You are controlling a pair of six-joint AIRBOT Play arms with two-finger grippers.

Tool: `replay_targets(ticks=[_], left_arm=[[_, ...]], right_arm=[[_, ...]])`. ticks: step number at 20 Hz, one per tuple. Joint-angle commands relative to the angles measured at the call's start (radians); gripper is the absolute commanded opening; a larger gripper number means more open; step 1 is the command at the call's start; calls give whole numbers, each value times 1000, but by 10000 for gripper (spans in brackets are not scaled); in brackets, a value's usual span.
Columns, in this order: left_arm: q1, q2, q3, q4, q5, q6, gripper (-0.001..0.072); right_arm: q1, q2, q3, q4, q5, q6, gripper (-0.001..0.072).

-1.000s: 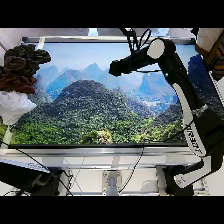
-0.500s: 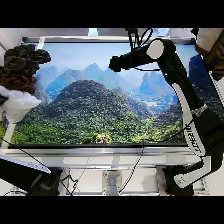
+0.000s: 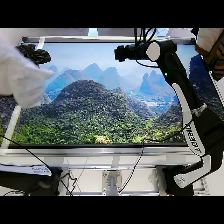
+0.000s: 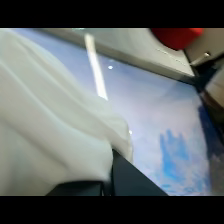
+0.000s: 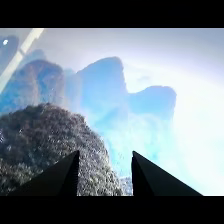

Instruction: Fold the shirts.

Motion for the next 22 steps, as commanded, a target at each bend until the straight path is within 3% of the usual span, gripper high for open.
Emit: replay_targets(ticks=[1, 4, 7, 10, 14, 18, 22], left_arm=[[-233, 147, 25, -26, 40, -14, 11], [-540, 160, 24, 101, 66, -66, 11], [-855, 118, 24, 464, 71, -134, 12], [-1075, 31, 24, 796, 59, -201, 13], [-1181, -172, 24, 822, 37, -234, 14], [-1182, -395, 23, 834, -126, -283, 14], [-1163, -518, 24, 925, -135, -288, 35]], right_arm=[[-40, 3, 1, -97, -124, 144, 376], [-90, 11, 3, -88, -132, 180, 376], [-137, 34, 3, -89, -132, 178, 376], [-177, 63, 3, -90, -113, 172, 376], [-195, 68, 0, -107, 55, 39, 376], [-195, 66, 0, -105, 180, -114, 377], [-195, 61, -74, -10, 290, -276, 381]])
